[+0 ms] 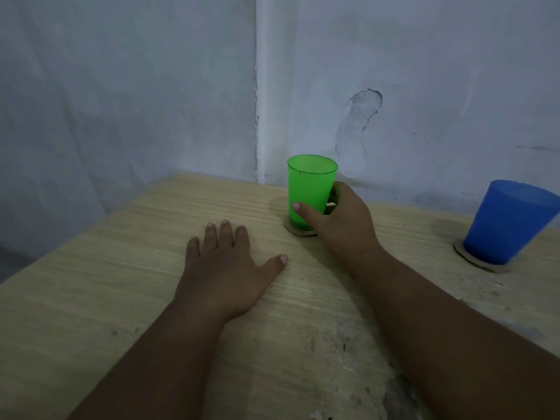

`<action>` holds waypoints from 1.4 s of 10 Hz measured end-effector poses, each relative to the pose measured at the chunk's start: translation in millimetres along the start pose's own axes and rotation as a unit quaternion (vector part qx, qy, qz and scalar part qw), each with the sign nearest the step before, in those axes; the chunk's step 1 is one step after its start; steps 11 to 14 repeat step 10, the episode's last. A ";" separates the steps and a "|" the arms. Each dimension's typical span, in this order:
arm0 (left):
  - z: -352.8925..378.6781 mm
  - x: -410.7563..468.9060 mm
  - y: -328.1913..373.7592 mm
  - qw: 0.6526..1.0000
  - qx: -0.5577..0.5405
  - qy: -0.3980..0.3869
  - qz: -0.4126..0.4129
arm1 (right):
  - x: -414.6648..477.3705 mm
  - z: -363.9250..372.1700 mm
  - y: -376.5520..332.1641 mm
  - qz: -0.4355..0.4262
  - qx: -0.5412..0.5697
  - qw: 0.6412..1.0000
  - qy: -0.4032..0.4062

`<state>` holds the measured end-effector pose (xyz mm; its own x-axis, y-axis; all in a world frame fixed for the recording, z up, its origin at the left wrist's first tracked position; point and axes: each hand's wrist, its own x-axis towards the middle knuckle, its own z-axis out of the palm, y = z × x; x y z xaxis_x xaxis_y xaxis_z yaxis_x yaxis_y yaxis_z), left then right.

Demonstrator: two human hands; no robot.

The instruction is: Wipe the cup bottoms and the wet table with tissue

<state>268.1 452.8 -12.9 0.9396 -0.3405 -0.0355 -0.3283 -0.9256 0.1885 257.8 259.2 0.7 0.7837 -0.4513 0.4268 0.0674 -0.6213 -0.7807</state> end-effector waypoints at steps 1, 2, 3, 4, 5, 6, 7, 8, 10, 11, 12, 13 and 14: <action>-0.2 -1.0 -0.6 1.000 0.000 0.000 -0.001 | 0.5 1.5 2.6 0.007 -0.002 1.000 0.001; -0.9 -1.6 0.1 1.000 -0.002 0.000 0.000 | -0.3 1.1 3.1 0.011 0.000 1.000 0.002; -0.8 -0.5 1.1 1.000 -0.005 0.004 0.001 | -1.3 1.4 4.3 0.019 0.004 1.000 0.002; -0.2 0.0 0.9 1.000 -0.006 0.009 0.000 | -4.0 0.0 3.8 0.034 0.010 0.999 -0.010; 0.3 -0.3 0.7 1.000 -0.010 0.018 0.006 | -9.7 -7.2 0.1 0.053 0.000 0.998 -0.014; 0.1 -2.4 1.1 0.999 -0.031 0.036 0.002 | -19.5 -20.6 -2.3 0.071 -0.024 0.997 -0.009; -4.1 -14.1 5.7 0.994 -0.077 0.073 0.026 | -39.3 -43.4 0.1 0.070 -0.055 0.996 -0.013; -5.3 -34.4 20.1 0.986 -0.108 0.104 0.066 | -66.0 -74.6 3.4 0.057 -0.105 0.992 -0.038; -0.4 -87.5 81.9 0.968 -0.189 0.066 0.154 | -127.1 -155.7 10.6 0.075 -0.142 0.987 -0.030; -0.4 -87.5 81.9 0.968 -0.189 0.066 0.154 | -127.1 -155.7 10.6 0.075 -0.142 0.987 -0.030; -0.4 -87.5 81.9 0.968 -0.189 0.066 0.154 | -127.1 -155.7 10.6 0.075 -0.142 0.987 -0.030; -0.4 -87.5 81.9 0.968 -0.189 0.066 0.154 | -127.1 -155.7 10.6 0.075 -0.142 0.987 -0.030; -0.4 -87.5 81.9 0.968 -0.189 0.066 0.154 | -127.1 -155.7 10.6 0.075 -0.142 0.987 -0.030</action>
